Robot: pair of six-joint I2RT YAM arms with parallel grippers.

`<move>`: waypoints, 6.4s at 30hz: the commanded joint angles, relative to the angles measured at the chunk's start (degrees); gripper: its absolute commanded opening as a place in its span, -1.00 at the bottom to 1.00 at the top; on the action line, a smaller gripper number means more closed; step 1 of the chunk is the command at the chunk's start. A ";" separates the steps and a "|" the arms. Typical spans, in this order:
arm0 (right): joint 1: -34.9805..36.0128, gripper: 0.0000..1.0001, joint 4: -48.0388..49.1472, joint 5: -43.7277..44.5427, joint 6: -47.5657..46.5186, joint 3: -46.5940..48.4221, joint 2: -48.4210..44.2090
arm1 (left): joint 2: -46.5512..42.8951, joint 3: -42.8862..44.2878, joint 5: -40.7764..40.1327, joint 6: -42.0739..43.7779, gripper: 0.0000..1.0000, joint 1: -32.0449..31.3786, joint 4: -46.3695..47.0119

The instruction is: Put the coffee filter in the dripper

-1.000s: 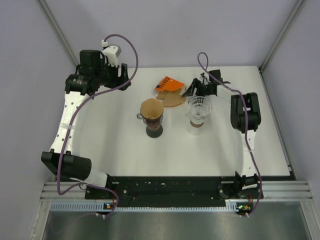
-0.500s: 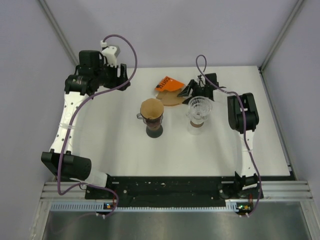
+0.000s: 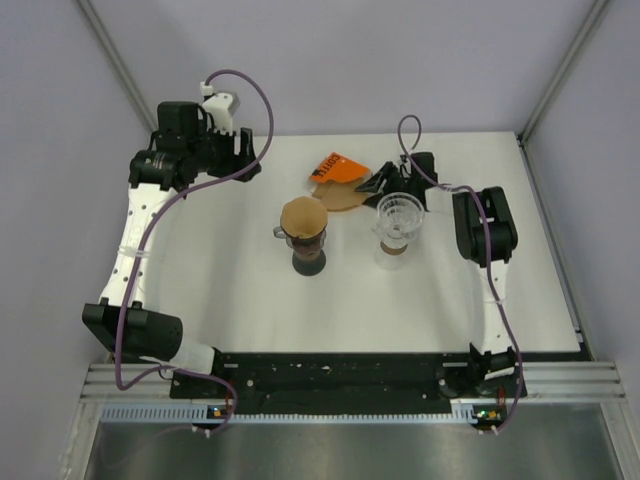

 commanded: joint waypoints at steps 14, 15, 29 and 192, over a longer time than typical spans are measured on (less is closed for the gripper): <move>0.60 -0.05 14.50 4.09 11.77 -0.64 0.56 | -2.50 -0.86 1.67 -0.19 0.51 0.59 2.80; 0.69 -0.06 14.23 4.35 11.59 -0.64 0.48 | -2.50 -0.86 1.67 -0.28 0.51 0.59 2.72; 1.39 -0.72 9.57 5.41 8.16 2.17 2.85 | -2.85 -1.30 2.11 -0.10 0.51 0.77 2.80; 3.15 -1.00 4.21 28.00 -0.54 -28.06 -82.49 | 4.61 -3.59 -39.73 52.11 -0.29 -54.87 47.02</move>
